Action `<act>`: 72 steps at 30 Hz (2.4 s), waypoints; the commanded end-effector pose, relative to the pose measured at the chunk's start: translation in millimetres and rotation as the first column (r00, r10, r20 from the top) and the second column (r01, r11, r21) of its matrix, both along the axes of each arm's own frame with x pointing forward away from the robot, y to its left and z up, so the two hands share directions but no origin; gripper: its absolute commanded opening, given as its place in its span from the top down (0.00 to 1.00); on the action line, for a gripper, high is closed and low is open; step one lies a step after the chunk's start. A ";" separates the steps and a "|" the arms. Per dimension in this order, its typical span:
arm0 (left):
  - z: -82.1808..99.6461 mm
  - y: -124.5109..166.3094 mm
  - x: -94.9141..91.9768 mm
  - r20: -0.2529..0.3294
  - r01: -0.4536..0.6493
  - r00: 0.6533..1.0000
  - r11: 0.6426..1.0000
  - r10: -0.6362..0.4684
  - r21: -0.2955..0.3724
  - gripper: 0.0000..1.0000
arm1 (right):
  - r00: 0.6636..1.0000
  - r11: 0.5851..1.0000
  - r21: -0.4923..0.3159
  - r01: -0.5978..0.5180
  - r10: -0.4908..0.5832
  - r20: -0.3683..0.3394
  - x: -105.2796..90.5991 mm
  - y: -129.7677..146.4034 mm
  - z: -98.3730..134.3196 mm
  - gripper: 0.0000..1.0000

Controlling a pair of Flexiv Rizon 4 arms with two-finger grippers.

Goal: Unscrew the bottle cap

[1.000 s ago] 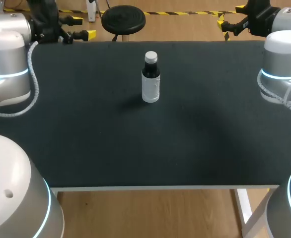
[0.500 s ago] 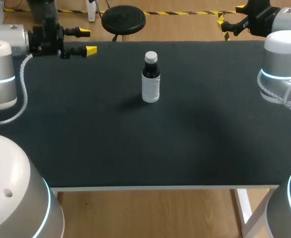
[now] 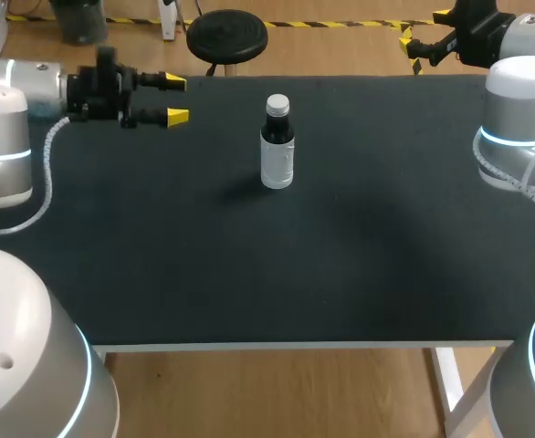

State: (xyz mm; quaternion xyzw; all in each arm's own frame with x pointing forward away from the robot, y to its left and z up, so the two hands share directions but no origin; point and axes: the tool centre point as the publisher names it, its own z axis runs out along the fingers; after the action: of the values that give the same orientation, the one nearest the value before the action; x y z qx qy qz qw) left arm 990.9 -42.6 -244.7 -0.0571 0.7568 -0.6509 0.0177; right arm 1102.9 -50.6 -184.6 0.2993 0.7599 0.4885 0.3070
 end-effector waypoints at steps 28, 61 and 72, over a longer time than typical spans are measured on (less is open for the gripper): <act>-32.1 -83.3 -13.9 0.060 0.195 0.979 0.981 -0.193 -0.020 0.00 | 1.000 1.000 0.000 0.000 0.000 -0.001 0.4 0.1 0.1 0.00; -43.1 -136.5 -13.0 0.026 0.233 0.972 0.972 -0.232 -0.040 0.00 | 1.000 1.000 0.000 0.000 0.000 -0.001 0.4 0.1 0.1 0.00; -45.7 -150.5 -11.8 0.016 0.250 0.968 0.967 -0.249 -0.052 0.00 | 1.000 1.000 0.000 0.000 0.000 -0.001 0.4 0.1 0.1 0.00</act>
State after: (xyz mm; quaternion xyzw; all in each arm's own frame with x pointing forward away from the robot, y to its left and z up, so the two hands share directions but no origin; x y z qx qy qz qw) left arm 973.5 -189.9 -287.0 0.0372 0.7418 -0.6671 -0.0573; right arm 1102.9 -50.6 -184.6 0.2993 0.7599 0.4885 0.3070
